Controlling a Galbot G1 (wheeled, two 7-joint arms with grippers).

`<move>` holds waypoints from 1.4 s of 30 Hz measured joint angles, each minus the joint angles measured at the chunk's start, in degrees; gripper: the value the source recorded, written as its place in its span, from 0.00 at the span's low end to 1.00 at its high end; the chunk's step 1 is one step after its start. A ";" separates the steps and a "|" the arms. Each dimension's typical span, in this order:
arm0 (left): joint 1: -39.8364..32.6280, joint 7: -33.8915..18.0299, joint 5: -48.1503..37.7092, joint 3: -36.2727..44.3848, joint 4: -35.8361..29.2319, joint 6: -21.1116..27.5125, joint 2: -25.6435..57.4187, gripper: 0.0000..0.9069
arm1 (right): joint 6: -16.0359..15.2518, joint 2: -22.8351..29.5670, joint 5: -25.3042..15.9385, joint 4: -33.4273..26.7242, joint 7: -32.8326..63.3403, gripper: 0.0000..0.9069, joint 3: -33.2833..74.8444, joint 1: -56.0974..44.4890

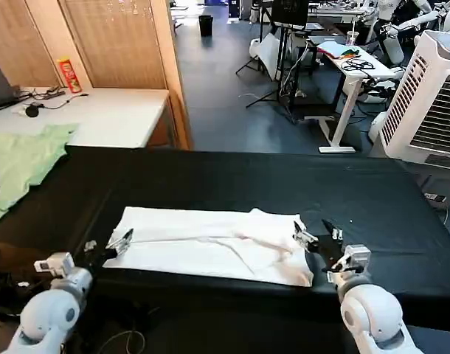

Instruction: Fold and organize the clothes.

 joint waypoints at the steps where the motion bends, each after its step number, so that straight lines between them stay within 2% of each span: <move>1: -0.09 0.02 0.03 0.12 0.23 0.00 -0.11 0.94 | -0.01 -0.03 -0.06 0.05 0.00 0.97 0.02 -0.09; 2: -0.32 0.02 -0.02 0.28 0.68 0.00 -0.20 0.83 | -0.02 -0.05 -0.20 0.07 0.00 0.97 0.04 -0.17; 3: -0.46 0.01 -0.13 0.34 1.05 0.05 -0.27 0.82 | -0.03 -0.07 -0.36 0.08 0.00 0.97 0.08 -0.22; 5: -0.64 -0.01 -0.37 0.44 1.67 0.16 -0.35 0.73 | -0.03 -0.08 -0.53 0.09 0.00 0.97 0.13 -0.24; 7: -0.58 0.03 -0.31 0.59 1.79 0.14 -0.36 0.60 | -0.03 -0.01 -0.78 0.09 0.00 0.97 0.14 -0.25; 8: -0.56 0.09 -0.10 0.71 1.84 0.08 -0.35 0.57 | -0.01 0.05 -0.89 0.09 0.00 0.97 0.13 -0.24; 9: -0.57 0.10 0.05 0.80 1.96 0.03 -0.36 0.40 | 0.05 0.18 -1.10 0.07 0.00 0.97 0.05 -0.24; 10: -0.64 0.10 0.16 0.90 2.11 0.00 -0.36 0.33 | 0.09 0.32 -1.21 0.07 0.01 0.97 -0.05 -0.23; 12: -0.88 0.07 0.30 1.15 2.54 -0.01 -0.38 0.29 | 0.13 0.71 -1.47 0.06 0.03 0.97 -0.23 -0.23; 13: -0.97 0.02 0.32 1.27 2.74 0.03 -0.38 0.23 | 0.13 0.83 -1.57 0.07 0.02 0.97 -0.29 -0.22; 18: -1.02 0.36 0.06 1.58 3.10 0.47 -0.22 0.13 | 0.21 1.28 -2.41 0.09 -0.16 0.97 -0.34 -0.21; 21: -1.16 0.95 0.55 1.73 3.09 0.86 0.03 0.00 | 0.27 1.47 -2.78 0.13 -0.30 0.97 -0.32 -0.34; 29: -1.95 2.25 5.53 1.49 2.78 -0.34 1.45 0.00 | 0.30 2.11 -3.20 1.15 -0.33 0.97 0.03 -0.99; 34: -1.95 3.49 15.33 0.02 4.16 -6.02 3.93 0.00 | 0.44 2.61 -3.60 2.04 -0.33 0.97 0.45 -1.77; 42: -1.62 2.69 30.31 -3.67 8.08 -14.87 11.75 0.00 | 0.90 3.67 -4.63 2.38 -0.41 0.97 0.23 -2.44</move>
